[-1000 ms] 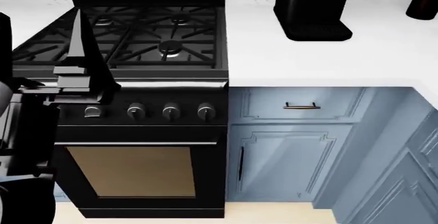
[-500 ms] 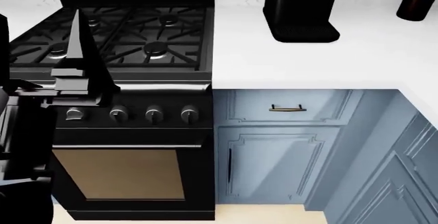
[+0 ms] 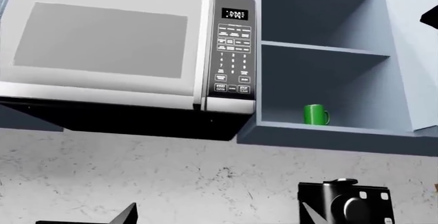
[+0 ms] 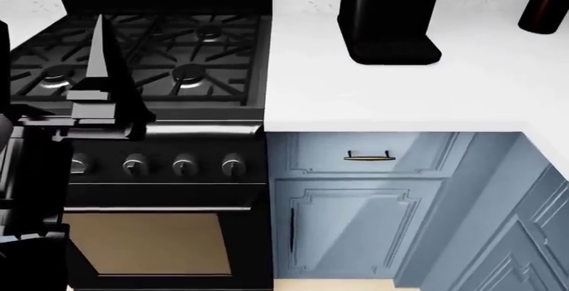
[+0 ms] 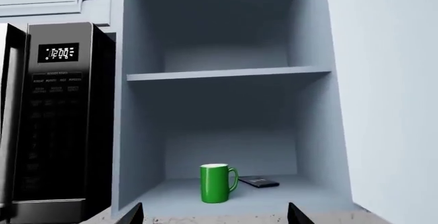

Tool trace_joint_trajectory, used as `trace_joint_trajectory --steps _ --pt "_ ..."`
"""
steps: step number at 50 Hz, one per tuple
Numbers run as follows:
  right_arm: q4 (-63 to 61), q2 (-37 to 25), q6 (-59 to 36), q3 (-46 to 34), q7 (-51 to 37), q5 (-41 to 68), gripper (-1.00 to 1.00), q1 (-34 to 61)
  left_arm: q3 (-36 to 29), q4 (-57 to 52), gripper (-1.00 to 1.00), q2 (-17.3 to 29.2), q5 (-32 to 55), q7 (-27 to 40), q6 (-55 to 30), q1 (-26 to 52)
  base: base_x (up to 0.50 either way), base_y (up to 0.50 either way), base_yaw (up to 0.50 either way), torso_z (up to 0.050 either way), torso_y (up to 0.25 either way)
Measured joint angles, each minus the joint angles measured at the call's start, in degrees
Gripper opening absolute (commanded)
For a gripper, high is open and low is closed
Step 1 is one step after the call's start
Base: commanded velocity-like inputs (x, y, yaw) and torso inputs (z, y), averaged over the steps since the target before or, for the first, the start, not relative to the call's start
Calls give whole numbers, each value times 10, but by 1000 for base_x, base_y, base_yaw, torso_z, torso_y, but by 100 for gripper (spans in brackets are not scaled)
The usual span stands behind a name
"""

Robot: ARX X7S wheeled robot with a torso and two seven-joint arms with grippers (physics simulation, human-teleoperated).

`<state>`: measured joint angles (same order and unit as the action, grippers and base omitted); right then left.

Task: Pick the mug from the cabinet, place it under the coffee machine dispenser, and press the start button.

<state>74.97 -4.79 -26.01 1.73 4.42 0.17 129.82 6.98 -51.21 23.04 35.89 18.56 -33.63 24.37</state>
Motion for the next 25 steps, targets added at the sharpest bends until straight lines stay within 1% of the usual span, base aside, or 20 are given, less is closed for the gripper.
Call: trace_joint_trajectory --steps 25 --pt "0 3 5 -3 0 -2 100 3 -1 -9 100 8 7 3 9 -8 185 -126 0 0 0"
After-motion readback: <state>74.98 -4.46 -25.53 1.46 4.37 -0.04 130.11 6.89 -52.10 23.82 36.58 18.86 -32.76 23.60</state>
